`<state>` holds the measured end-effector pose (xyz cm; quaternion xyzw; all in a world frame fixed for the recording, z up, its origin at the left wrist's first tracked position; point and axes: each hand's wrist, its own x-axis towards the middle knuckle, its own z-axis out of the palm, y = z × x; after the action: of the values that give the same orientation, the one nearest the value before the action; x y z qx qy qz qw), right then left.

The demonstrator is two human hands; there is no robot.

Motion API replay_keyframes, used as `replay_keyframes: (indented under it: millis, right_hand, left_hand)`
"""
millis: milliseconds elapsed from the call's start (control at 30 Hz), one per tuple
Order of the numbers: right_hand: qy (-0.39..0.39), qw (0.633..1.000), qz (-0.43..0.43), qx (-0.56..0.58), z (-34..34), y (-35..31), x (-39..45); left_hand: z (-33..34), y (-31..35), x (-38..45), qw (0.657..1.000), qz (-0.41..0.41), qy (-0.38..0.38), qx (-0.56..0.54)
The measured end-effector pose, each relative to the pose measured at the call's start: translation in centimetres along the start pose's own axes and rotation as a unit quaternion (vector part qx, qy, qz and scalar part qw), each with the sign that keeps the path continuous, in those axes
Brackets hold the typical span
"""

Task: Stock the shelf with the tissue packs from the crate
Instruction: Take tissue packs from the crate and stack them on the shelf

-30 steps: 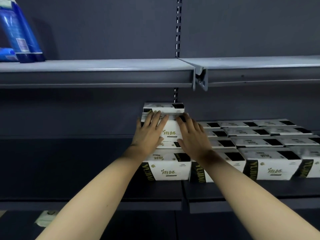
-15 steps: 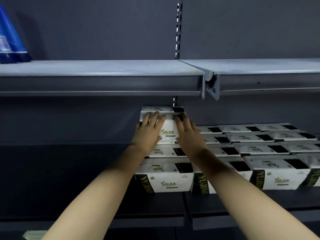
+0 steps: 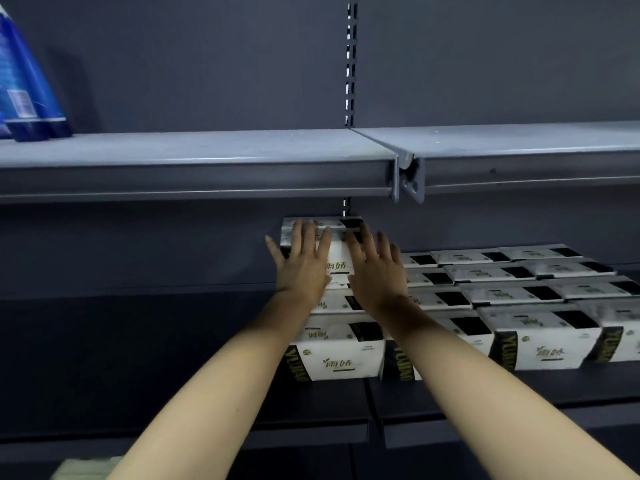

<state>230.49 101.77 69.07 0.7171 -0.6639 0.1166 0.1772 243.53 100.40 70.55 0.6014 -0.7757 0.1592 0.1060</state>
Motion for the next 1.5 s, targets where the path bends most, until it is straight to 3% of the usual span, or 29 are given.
replay_keyframes:
  millis: [300, 400, 567, 700, 767, 867, 1500]
  right_hand:
    - [0.020, 0.999, 0.026, 0.031, -1.7, 0.3, -5.5]
    - [0.004, 0.999, 0.029, 0.023, -1.1, 0.3, -8.1]
    - [0.111, 0.993, 0.021, 0.043, 0.6, 0.5, -12.8]
    - [0.129, 0.989, 0.010, 0.070, 1.8, 0.4, -16.3]
    - [0.124, 0.989, 0.010, 0.080, 2.3, 0.2, -17.9]
    - [0.115, 0.989, -0.003, 0.090, 3.7, 0.0, -20.7]
    - [-0.080, 0.991, -0.019, 0.105, 16.7, -2.9, -35.2]
  left_hand:
    - [-0.4, 1.1, -5.1, 0.998, 0.008, 0.063, -0.020]
    - [0.0, 1.8, -7.7, 0.998, 0.002, 0.044, -0.043]
    - [1.1, 3.1, -12.6, 0.997, -0.025, -0.002, -0.072]
    - [2.6, 4.0, -16.5, 0.992, -0.015, 0.067, -0.103]
    - [3.6, 4.5, -18.4, 0.990, -0.004, 0.108, -0.087]
    - [5.6, 4.9, -21.4, 0.991, 0.000, 0.110, -0.077]
    - [18.6, 7.3, -36.8, 0.994, -0.062, -0.034, -0.089]
